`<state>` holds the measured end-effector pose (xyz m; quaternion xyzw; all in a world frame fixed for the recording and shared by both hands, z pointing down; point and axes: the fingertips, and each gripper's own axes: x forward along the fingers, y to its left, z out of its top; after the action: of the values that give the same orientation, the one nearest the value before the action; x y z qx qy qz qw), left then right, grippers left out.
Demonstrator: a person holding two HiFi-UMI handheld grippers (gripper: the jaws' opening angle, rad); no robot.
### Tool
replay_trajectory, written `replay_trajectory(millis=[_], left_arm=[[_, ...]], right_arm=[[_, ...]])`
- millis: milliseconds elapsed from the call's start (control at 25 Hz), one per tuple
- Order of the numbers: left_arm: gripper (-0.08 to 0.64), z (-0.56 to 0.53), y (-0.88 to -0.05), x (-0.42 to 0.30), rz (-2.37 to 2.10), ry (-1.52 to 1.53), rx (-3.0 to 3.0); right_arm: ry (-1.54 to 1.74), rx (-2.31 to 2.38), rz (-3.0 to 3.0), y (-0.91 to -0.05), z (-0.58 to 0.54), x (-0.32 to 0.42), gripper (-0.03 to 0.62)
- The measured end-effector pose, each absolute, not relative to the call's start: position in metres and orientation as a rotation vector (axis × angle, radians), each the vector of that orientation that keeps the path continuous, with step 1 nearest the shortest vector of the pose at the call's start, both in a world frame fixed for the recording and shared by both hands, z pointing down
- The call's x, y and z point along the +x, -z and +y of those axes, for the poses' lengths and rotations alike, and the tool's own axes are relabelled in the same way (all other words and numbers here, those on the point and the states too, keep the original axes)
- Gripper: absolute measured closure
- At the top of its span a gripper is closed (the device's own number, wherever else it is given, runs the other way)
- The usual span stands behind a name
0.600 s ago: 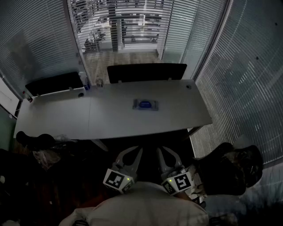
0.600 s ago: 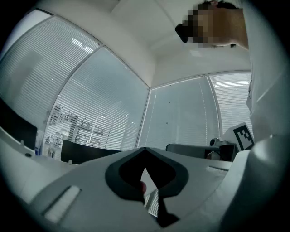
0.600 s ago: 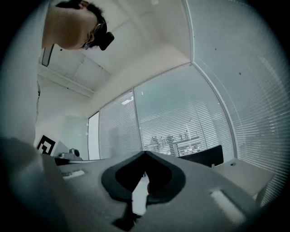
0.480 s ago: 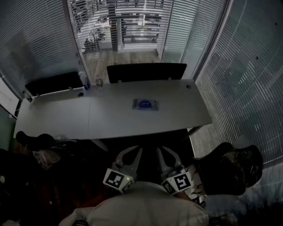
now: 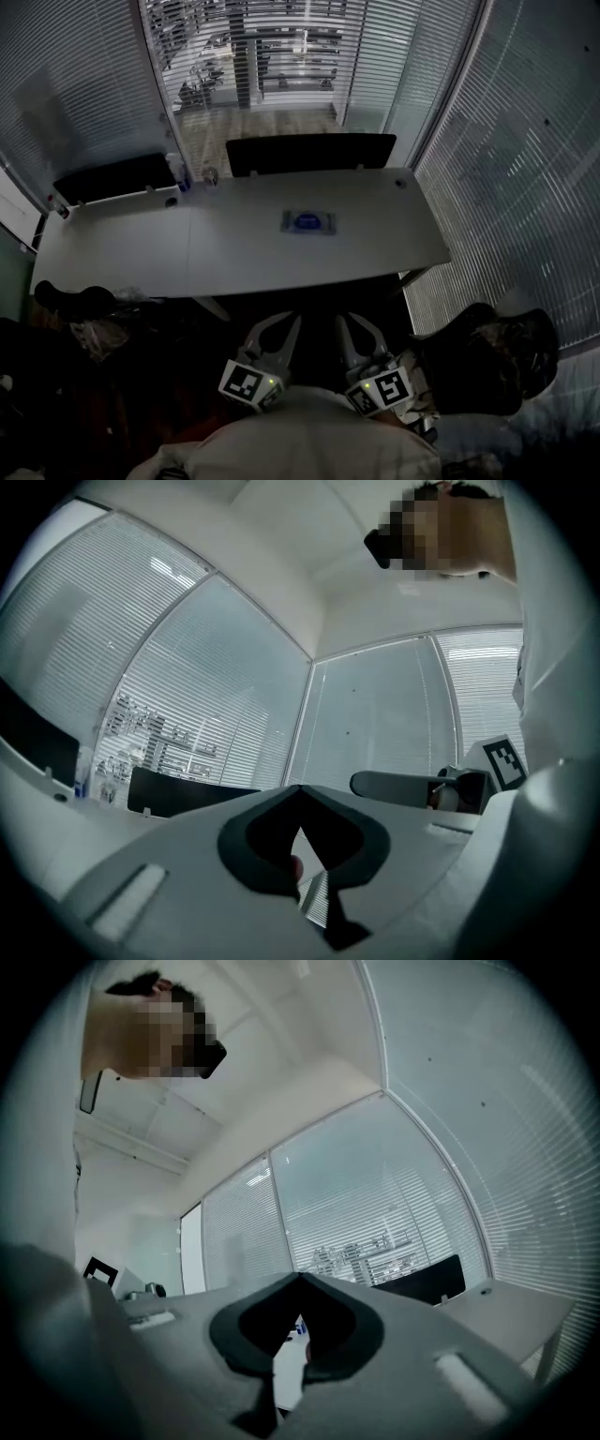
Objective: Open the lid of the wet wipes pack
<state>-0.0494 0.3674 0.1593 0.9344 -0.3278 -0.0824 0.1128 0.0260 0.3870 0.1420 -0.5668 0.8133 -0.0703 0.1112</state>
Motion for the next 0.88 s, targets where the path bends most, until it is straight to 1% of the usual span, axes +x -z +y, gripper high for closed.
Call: replay_trajectory(millis=[480, 880], left_arm=[[0.557, 0.365, -0.168, -0.032, -0.967, 0.206, 2.722], [0.557, 0.364, -0.173, -0.001, -0.986, 0.194, 2.705]], right_arm=[[0.231, -1.67, 2.384, -0.151, 0.386, 0.038, 0.594], [0.24, -1.654, 2.393, -0.159, 0.387, 0.069, 0.594]])
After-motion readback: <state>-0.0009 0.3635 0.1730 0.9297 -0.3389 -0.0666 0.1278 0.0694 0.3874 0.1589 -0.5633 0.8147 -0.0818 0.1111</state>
